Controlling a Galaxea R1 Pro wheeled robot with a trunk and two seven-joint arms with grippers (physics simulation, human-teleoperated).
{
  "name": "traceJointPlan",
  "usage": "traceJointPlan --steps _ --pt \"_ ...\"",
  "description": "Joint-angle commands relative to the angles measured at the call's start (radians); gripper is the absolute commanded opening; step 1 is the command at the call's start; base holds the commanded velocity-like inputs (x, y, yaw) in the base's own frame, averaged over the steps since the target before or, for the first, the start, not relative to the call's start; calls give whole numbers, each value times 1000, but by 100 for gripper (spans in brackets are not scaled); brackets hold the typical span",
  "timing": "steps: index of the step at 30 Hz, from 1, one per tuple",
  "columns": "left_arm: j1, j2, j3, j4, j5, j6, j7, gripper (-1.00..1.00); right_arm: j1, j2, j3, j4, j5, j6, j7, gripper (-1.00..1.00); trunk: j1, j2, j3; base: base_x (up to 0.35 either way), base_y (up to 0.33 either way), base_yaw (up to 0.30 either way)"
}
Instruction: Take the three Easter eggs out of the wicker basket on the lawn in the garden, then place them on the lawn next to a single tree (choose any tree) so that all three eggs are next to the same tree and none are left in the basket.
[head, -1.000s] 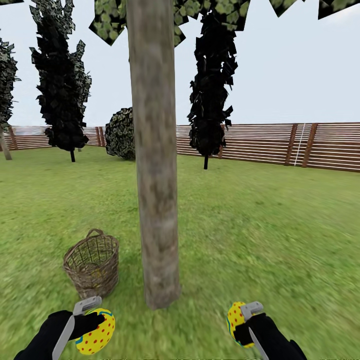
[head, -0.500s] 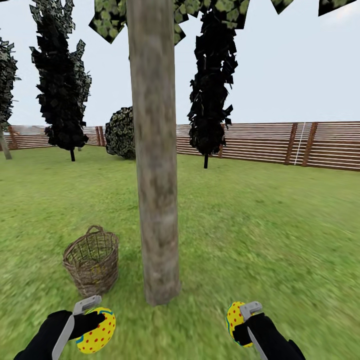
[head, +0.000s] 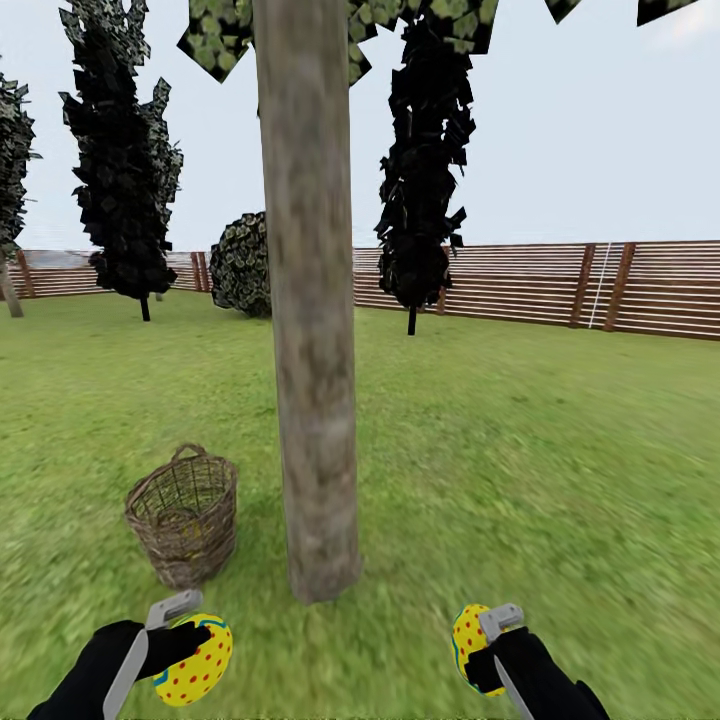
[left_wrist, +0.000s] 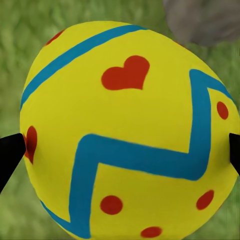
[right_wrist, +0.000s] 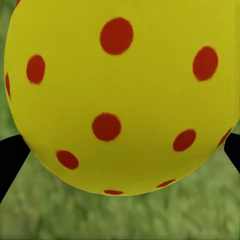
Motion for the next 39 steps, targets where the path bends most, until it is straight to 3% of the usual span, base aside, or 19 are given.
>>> traceJointPlan --steps 1,11,18,39 --pt "-1 0 3 -1 3 6 -3 -100 -1 -1 5 -1 7 5 0 -100 4 -8 -4 0 0 0" --pt "-1 0 3 -1 3 6 -1 -100 -1 0 5 3 7 5 0 -100 42 -78 -36 0 0 0" --pt "-1 2 5 0 31 6 -4 -100 -1 0 5 5 7 5 0 -100 42 -78 -36 186 0 0" --pt "-1 4 6 2 42 7 -4 -100 -1 1 12 5 7 4 0 -100 42 -78 -36 347 0 0"
